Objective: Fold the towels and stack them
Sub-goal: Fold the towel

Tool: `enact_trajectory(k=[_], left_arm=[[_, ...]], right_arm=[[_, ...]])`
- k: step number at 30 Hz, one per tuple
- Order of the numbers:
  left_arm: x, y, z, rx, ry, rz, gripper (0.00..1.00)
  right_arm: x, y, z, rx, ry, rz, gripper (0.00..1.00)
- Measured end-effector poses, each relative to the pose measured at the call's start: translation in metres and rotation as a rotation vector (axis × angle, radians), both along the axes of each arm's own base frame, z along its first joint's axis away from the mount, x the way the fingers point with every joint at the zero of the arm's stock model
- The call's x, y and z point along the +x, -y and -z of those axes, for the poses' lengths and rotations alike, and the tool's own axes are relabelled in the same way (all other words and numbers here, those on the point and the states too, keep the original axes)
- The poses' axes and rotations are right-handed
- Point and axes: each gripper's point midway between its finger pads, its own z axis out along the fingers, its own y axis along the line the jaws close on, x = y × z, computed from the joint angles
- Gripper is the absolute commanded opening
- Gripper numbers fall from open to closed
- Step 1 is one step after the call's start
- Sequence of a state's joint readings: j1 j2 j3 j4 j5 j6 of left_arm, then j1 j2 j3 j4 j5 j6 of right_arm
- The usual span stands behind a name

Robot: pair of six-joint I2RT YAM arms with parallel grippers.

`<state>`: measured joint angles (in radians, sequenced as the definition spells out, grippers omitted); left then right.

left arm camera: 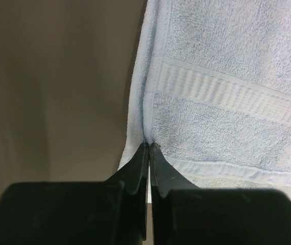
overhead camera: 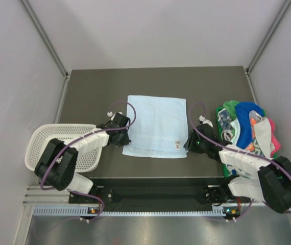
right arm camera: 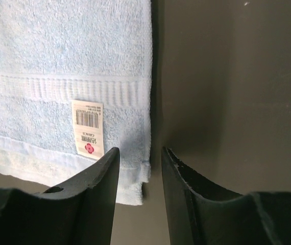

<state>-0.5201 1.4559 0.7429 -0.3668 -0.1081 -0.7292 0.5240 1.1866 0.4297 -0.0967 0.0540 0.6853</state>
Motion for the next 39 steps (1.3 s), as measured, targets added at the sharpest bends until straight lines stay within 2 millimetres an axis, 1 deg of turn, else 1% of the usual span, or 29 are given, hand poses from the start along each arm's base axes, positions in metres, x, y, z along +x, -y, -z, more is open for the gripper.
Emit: enact_trajectory(k=[5,9,11,16,20,21,22,24,25,27,28,32,33,34,39], left_arm=[[0.0,0.002,-0.001,-0.01,-0.003,0.005,0.01],[0.0,0.005,-0.004,-0.019,0.001,0.011,0.09],[0.001,0.005,-0.006,-0.025,0.005,0.014,0.09],[0.0,0.007,-0.009,-0.03,0.007,0.019,0.16],[0.0,0.008,-0.01,-0.038,0.009,0.024,0.18],[0.0,0.009,-0.011,-0.041,0.009,0.025,0.2],[0.0,0.009,-0.011,-0.041,0.01,0.026,0.21],[0.0,0.009,-0.012,-0.044,0.01,0.027,0.22],[-0.001,0.009,-0.012,-0.044,0.009,0.027,0.22],[-0.001,0.009,-0.012,-0.045,0.009,0.027,0.23],[-0.001,0.009,-0.012,-0.045,0.009,0.027,0.23],[-0.001,0.01,-0.012,-0.047,0.008,0.03,0.28],[-0.001,0.01,-0.012,-0.048,0.008,0.031,0.32],[-0.001,0.01,-0.012,-0.049,0.007,0.033,0.34],[-0.003,0.009,-0.014,-0.048,0.006,0.034,0.36]], right_arm=[[-0.005,0.0,0.001,0.014,0.001,0.0,0.39],[-0.007,-0.002,0.0,0.021,-0.002,0.0,0.39],[-0.008,-0.003,0.0,0.025,-0.005,-0.004,0.38],[-0.012,-0.007,0.001,0.039,-0.01,-0.009,0.37],[-0.016,-0.008,0.001,0.052,-0.012,-0.008,0.35],[-0.016,-0.008,0.001,0.056,-0.013,-0.006,0.34],[-0.017,-0.008,0.001,0.057,-0.015,-0.005,0.3],[-0.018,-0.008,0.003,0.057,-0.02,-0.004,0.23],[-0.019,-0.008,0.003,0.058,-0.023,-0.002,0.17],[-0.021,-0.007,0.005,0.055,-0.032,0.0,0.14],[-0.021,-0.007,0.005,0.056,-0.033,0.002,0.09],[-0.022,-0.006,0.006,0.056,-0.037,0.006,0.03],[-0.022,-0.006,0.006,0.056,-0.037,0.007,0.03],[-0.023,-0.006,0.005,0.055,-0.038,0.006,0.02],[-0.028,-0.003,0.005,0.046,-0.052,0.007,0.0]])
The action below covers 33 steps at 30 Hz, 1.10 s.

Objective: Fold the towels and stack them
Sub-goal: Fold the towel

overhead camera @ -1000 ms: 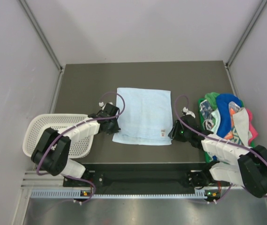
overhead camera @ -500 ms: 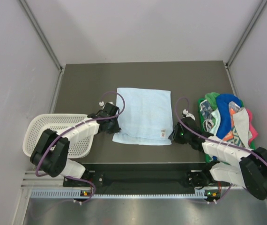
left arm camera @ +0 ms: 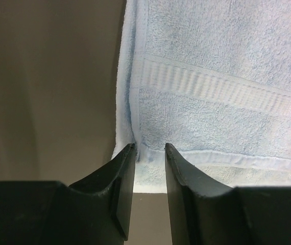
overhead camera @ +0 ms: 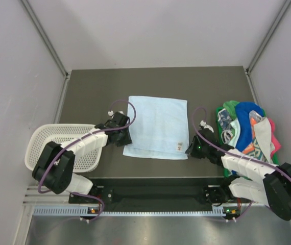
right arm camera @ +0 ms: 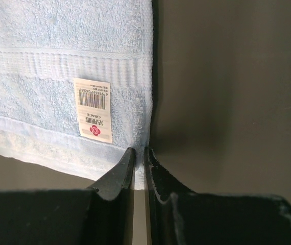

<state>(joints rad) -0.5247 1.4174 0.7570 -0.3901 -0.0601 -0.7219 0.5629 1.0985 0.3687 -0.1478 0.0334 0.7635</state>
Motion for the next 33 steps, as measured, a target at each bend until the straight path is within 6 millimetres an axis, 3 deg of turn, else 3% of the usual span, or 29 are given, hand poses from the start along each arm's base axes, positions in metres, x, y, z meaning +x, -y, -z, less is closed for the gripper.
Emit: enact_trajectory(k=[9,33], left_arm=[[-0.004,-0.003,0.002,0.011,-0.018,0.001,0.36],[-0.007,0.0,0.003,0.017,-0.02,0.023,0.33]], right_arm=[[-0.004,0.002,-0.005,-0.019,-0.025,-0.004,0.0],[0.019,-0.01,-0.043,0.0,0.04,-0.019,0.0]])
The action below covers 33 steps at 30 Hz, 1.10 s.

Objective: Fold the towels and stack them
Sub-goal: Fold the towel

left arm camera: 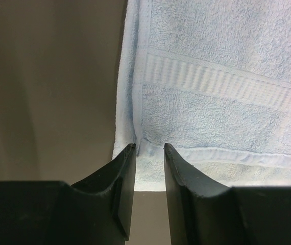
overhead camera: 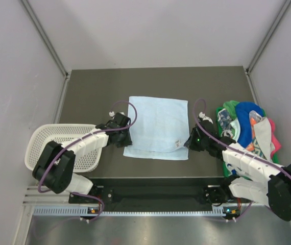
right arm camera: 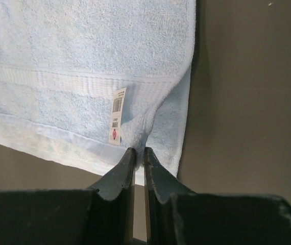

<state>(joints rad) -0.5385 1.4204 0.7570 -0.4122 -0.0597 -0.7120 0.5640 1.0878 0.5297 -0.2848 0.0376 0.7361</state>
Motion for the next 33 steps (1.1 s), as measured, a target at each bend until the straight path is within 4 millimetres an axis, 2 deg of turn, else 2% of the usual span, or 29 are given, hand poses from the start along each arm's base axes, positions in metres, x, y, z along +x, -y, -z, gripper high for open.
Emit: enact_trajectory(k=[21,25,33], left_arm=[[-0.0064,-0.0017,0.0084,0.014,-0.023,0.006,0.3],[-0.0064,-0.0017,0.0086,0.015,-0.024,0.006,0.18],[-0.0063,-0.0026,0.0088,0.02,-0.022,0.007,0.06]], right_arm=[[0.0,-0.0004,0.0004,-0.002,-0.001,-0.003,0.0],[0.0,-0.0004,0.0004,-0.002,-0.001,-0.003,0.0],[0.0001,-0.0004,0.0001,-0.002,-0.001,-0.003,0.0]])
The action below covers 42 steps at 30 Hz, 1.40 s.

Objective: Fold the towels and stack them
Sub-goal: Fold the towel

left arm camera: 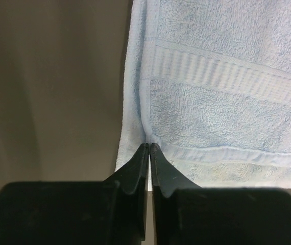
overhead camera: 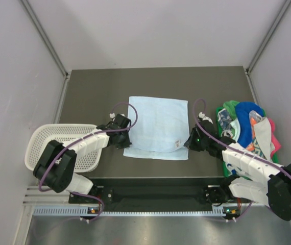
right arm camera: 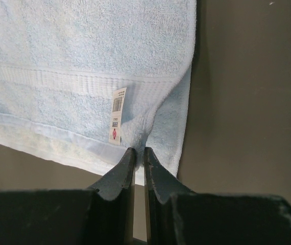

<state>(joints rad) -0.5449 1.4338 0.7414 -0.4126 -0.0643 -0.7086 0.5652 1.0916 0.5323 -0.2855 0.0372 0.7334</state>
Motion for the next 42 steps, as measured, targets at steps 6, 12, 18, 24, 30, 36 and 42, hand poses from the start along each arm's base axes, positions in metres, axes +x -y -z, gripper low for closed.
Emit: enact_trajectory(k=[6,12,18,24,30,36,42], left_arm=[[0.0,0.0,-0.001,0.002,0.001,-0.001,0.0],[0.002,0.001,-0.005,0.004,0.001,-0.001,0.0],[0.01,0.005,-0.018,-0.007,0.023,-0.002,0.0],[0.02,0.005,-0.037,-0.008,0.071,-0.016,0.0],[0.022,-0.002,-0.054,0.008,0.113,-0.037,0.0],[0.026,-0.004,-0.078,-0.009,0.175,-0.049,0.0],[0.024,-0.001,-0.079,-0.031,0.176,-0.039,0.27]], right_arm=[[0.0,0.0,0.0,0.0,0.001,-0.001,0.0],[0.001,0.0,-0.004,-0.001,0.002,-0.004,0.0],[-0.001,0.001,-0.006,-0.011,-0.002,-0.01,0.0],[0.001,0.0,-0.014,-0.006,0.018,-0.018,0.0],[0.0,0.0,-0.024,-0.005,0.028,-0.025,0.0],[0.007,-0.004,-0.052,0.029,0.092,-0.03,0.0],[0.007,-0.004,-0.055,0.026,0.094,-0.036,0.0]])
